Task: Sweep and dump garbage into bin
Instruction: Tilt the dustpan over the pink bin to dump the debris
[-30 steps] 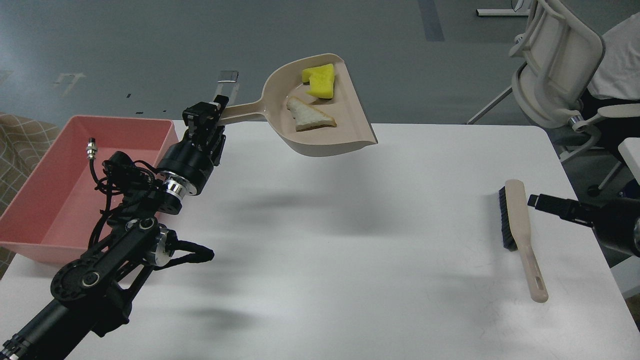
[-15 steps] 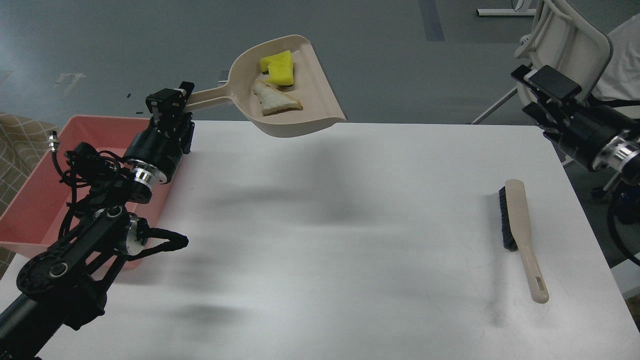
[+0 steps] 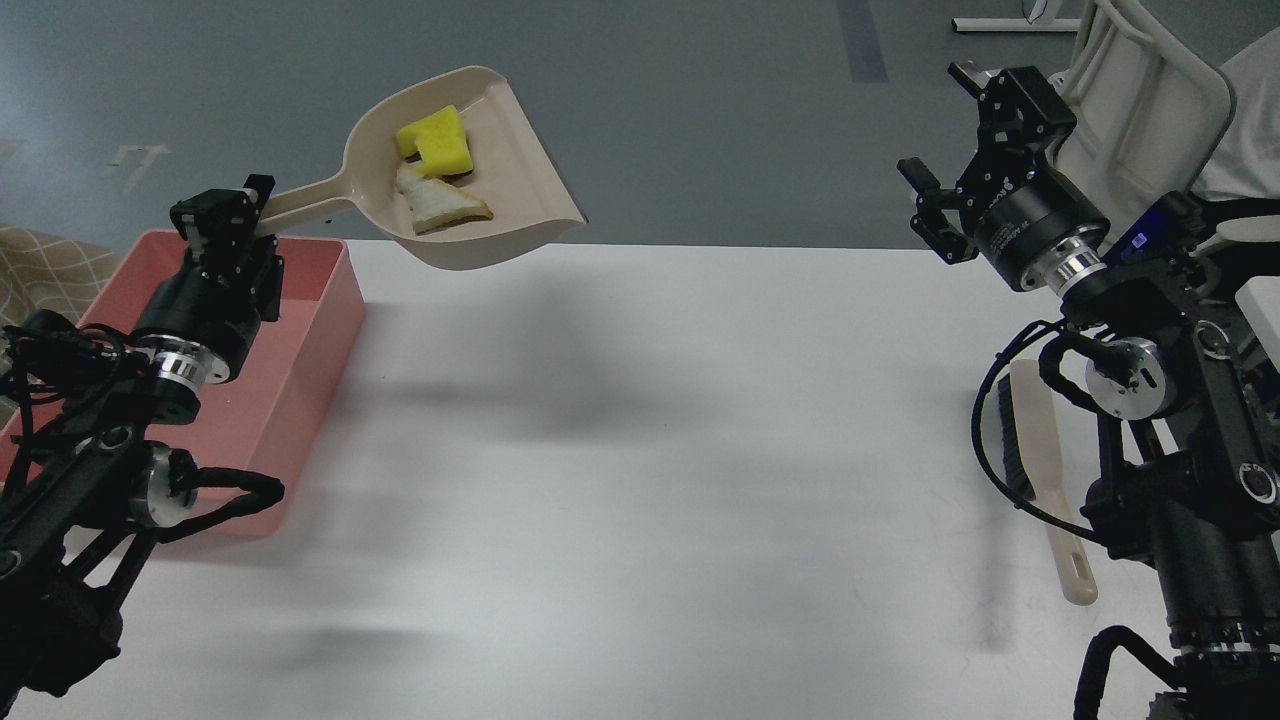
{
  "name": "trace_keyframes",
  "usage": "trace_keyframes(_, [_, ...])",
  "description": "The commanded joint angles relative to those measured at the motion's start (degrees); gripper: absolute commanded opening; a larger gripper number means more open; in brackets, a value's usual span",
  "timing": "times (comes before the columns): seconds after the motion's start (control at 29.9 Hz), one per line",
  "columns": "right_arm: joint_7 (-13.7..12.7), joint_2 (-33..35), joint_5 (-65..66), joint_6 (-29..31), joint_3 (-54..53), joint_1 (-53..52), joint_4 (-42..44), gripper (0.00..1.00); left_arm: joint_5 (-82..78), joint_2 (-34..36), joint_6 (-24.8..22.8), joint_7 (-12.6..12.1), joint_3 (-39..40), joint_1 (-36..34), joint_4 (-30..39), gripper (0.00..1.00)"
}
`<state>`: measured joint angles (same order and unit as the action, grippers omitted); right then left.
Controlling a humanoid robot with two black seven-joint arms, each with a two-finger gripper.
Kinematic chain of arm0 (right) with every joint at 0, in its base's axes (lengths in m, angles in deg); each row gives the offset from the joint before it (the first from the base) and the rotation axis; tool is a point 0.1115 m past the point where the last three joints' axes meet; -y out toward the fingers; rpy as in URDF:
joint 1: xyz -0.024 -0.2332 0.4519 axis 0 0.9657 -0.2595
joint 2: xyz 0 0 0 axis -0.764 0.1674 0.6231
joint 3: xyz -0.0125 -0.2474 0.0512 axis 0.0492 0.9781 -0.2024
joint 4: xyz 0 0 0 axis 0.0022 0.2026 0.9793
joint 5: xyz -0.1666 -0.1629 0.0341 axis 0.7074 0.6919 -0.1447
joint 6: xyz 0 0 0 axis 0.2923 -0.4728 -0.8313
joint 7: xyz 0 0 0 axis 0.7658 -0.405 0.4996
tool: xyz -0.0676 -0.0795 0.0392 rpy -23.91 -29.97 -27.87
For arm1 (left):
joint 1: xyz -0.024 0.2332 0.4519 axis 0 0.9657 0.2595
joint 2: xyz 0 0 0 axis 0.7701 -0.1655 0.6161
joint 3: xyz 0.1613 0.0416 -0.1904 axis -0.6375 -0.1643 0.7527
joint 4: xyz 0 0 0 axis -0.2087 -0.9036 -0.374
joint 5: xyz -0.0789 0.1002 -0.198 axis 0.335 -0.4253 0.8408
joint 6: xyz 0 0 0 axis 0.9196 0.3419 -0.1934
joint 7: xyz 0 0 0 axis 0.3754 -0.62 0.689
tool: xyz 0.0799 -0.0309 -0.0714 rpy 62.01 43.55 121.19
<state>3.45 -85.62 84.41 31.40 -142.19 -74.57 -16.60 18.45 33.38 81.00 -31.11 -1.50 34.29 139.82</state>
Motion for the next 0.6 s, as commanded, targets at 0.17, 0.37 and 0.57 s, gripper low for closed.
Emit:
trace_keyframes(0.17, [15.5, 0.0, -0.4, -2.6, 2.5, -0.9, 7.8, 0.97, 0.0, 4.0, -2.7, -0.1, 8.7, 8.4, 1.7, 0.11])
trace_keyframes(0.37, [15.6, 0.0, -1.1, -2.7, 2.1, -0.2, 7.7, 1.0, 0.0, 5.0, -5.7, -0.1, 17.6, 15.7, 1.7, 0.11])
trace_keyframes(0.57, [15.6, 0.0, -2.7, -2.6, 2.0, -0.2, 7.2, 1.0, -0.1, 8.4, -9.1, -0.1, 24.1, 22.2, 1.5, 0.11])
